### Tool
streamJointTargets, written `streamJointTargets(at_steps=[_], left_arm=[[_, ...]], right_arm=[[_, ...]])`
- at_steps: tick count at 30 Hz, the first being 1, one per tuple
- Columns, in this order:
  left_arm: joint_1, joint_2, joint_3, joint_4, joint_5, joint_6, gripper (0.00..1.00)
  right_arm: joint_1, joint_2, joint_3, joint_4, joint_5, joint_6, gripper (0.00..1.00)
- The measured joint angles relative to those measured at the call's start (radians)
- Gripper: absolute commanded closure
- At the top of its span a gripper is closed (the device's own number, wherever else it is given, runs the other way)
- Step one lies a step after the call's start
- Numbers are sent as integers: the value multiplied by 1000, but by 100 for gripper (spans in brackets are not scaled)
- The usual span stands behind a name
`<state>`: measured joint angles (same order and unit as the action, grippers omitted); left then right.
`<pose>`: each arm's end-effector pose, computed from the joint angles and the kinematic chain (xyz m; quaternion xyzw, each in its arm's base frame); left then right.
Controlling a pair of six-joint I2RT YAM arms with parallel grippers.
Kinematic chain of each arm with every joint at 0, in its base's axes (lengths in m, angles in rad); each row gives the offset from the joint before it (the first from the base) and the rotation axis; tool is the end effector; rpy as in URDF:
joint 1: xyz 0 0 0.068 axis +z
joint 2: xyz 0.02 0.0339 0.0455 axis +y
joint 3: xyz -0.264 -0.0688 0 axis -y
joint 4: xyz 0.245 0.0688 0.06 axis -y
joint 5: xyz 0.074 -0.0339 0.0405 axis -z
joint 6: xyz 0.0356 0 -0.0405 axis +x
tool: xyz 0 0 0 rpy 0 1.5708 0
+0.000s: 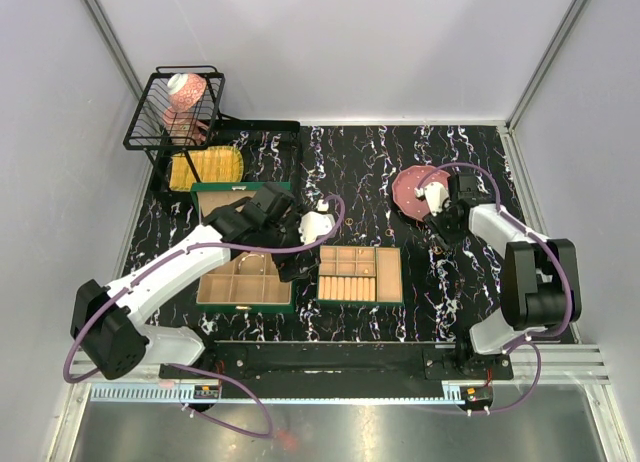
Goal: Organize the mixed jewelry
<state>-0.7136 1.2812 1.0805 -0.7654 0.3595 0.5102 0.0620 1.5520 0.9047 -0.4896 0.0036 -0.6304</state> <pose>0.1866 -0.1781 0.2882 0.5831 0.7383 -0.1995 0.2741 0.2922 0.0180 0.1781 -0.3310 0.9187 -0.0620 0.2061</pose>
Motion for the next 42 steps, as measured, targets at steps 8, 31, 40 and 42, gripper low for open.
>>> streamJointTargets(at_steps=[8, 31, 40, 42], left_arm=[[0, 17, 0, 15, 4, 5, 1], [0, 31, 0, 25, 4, 5, 1], [0, 31, 0, 27, 4, 6, 1], [0, 31, 0, 27, 5, 6, 1]], right_arm=[[-3, 45, 14, 6, -61, -27, 51], [-4, 59, 23, -10, -145, -84, 57], [-4, 71, 11, -10, -147, -103, 58], [-4, 72, 8, -10, -147, -108, 58]])
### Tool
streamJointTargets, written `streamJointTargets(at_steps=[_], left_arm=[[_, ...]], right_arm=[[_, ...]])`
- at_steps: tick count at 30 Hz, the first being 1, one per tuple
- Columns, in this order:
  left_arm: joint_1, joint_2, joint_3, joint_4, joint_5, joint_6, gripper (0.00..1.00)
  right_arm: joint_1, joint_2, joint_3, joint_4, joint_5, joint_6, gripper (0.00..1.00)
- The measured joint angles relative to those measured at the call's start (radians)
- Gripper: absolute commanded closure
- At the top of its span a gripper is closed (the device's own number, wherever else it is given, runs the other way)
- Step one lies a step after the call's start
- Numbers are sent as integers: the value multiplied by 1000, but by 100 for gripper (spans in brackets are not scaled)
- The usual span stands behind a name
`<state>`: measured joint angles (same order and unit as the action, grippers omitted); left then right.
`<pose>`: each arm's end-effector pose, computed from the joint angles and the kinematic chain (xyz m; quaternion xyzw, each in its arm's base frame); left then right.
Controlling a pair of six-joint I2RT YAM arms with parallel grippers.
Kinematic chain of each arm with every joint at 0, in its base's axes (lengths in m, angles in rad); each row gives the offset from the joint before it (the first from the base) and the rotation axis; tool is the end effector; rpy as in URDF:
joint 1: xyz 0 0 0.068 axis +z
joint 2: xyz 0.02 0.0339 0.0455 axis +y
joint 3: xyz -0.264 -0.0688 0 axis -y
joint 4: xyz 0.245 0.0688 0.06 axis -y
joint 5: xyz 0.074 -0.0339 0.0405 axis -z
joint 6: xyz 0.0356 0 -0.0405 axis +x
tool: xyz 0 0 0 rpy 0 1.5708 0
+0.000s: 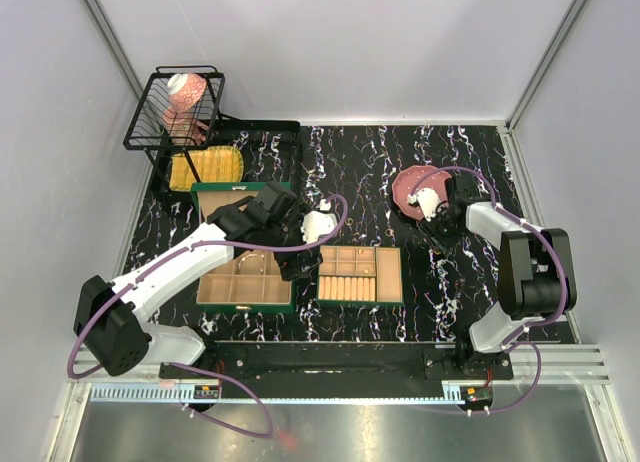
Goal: Organize the mixed jewelry
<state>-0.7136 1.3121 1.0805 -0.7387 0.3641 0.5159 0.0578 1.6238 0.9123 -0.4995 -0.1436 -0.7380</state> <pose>0.1923 -0.1832 0.2824 0.5856 0.7366 -0.2008 0.2724 0.2964 0.0223 0.1604 -0.3921 0.8997 0.0070 0.1918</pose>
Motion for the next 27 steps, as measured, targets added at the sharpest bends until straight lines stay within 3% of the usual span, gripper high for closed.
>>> streamJointTargets(at_steps=[27], left_arm=[[0, 8, 0, 1, 0, 2, 1]], right_arm=[[0, 45, 33, 9, -55, -41, 71]])
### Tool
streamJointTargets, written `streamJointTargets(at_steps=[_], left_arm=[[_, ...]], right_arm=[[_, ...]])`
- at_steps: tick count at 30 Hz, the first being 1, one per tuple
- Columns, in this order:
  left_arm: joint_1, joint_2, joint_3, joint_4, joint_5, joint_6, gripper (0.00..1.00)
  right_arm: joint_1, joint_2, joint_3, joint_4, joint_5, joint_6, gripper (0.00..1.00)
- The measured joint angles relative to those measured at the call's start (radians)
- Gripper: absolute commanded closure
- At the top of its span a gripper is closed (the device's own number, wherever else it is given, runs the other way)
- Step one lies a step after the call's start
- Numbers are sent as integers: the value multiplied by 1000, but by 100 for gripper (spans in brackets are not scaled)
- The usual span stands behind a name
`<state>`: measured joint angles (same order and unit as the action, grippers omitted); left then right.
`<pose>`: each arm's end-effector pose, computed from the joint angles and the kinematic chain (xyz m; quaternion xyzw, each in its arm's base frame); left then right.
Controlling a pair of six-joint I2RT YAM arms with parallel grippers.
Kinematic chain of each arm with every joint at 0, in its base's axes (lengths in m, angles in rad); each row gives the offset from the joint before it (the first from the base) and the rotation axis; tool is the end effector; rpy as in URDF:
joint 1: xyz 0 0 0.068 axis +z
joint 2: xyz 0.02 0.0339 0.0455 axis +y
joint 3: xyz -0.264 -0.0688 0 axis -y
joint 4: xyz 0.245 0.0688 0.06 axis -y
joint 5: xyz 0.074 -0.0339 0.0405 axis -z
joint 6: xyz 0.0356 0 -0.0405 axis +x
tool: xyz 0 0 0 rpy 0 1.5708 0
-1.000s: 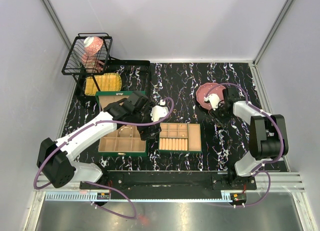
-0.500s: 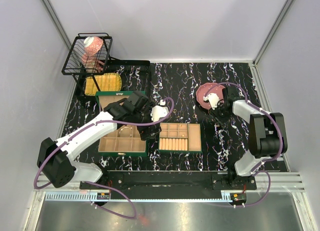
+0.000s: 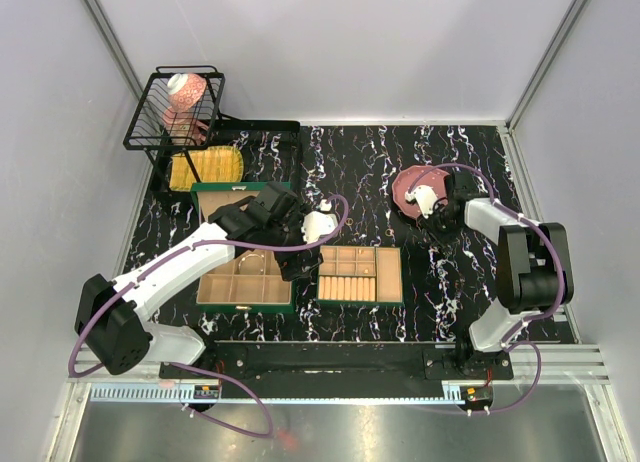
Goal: Organize the mixed jewelry
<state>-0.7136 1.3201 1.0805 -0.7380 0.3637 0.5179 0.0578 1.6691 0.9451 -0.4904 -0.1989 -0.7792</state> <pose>0.1933 -0.1842 0.2804 0.5864 0.7373 -0.2002 0.2692 0.3063 0.0248 0.1568 -0.4141 0.8876 0.0292 0.1995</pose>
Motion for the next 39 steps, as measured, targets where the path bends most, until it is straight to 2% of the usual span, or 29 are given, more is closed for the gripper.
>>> streamJointTargets(at_steps=[9, 11, 13, 17, 29, 39], left_arm=[[0, 0, 0, 0, 0, 5, 1], [0, 0, 0, 0, 0, 5, 1], [0, 0, 0, 0, 0, 5, 1], [0, 0, 0, 1, -1, 5, 1], [0, 6, -5, 77, -31, -22, 1], [0, 44, -5, 166, -43, -136, 1]], right_arm=[[0, 10, 9, -2, -15, -4, 78], [0, 14, 13, -4, -22, -7, 82], [0, 19, 18, -5, -29, -8, 91], [0, 33, 35, -24, -37, -8, 99], [0, 31, 42, -38, -39, -8, 100], [0, -35, 46, -178, -35, 24, 100]])
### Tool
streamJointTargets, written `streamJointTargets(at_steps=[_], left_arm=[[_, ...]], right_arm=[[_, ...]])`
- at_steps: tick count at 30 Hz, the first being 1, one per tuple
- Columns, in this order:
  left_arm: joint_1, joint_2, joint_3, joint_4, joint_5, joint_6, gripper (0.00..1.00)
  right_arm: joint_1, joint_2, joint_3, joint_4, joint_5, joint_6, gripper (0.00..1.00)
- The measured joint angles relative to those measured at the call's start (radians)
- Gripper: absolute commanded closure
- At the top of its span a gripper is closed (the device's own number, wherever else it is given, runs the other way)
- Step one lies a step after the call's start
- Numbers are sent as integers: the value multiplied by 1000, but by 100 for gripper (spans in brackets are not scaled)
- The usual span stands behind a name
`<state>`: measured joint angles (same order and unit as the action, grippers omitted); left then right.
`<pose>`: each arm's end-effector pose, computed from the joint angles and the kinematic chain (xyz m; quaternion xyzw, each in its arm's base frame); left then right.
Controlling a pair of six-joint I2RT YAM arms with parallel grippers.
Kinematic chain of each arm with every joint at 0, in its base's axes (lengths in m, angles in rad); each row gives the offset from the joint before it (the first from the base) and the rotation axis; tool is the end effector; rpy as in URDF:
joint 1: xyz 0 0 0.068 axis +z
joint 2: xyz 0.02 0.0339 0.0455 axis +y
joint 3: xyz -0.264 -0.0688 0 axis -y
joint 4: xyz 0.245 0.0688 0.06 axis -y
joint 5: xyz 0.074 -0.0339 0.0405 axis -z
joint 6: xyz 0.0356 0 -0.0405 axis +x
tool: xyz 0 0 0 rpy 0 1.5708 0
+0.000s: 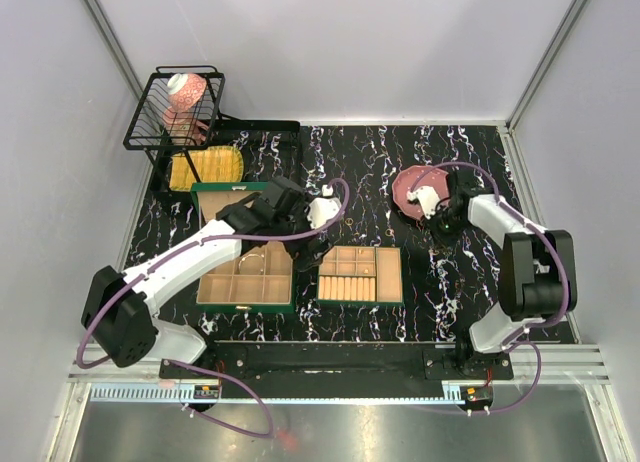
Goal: Organize the mixed jewelry
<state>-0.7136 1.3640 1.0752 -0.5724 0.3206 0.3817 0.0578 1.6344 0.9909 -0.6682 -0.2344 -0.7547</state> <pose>0.2104 -0.1970 0.2778 0.5293 0.7614 -0.2043 0.3135 0.2956 0.0254 0.1730 -0.4030 0.8987 0.0652 0.1602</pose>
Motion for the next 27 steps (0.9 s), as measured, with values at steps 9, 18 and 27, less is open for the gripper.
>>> streamJointTargets(at_steps=[9, 18, 27], left_arm=[[0, 27, 61, 77, 38, -164, 1], [0, 106, 171, 211, 85, -415, 5], [3, 111, 158, 367, 79, -602, 9]], right_arm=[[28, -138, 103, -74, -21, 102, 100], [285, -196, 251, -79, -23, 274, 100], [325, -229, 320, -13, -22, 423, 100]])
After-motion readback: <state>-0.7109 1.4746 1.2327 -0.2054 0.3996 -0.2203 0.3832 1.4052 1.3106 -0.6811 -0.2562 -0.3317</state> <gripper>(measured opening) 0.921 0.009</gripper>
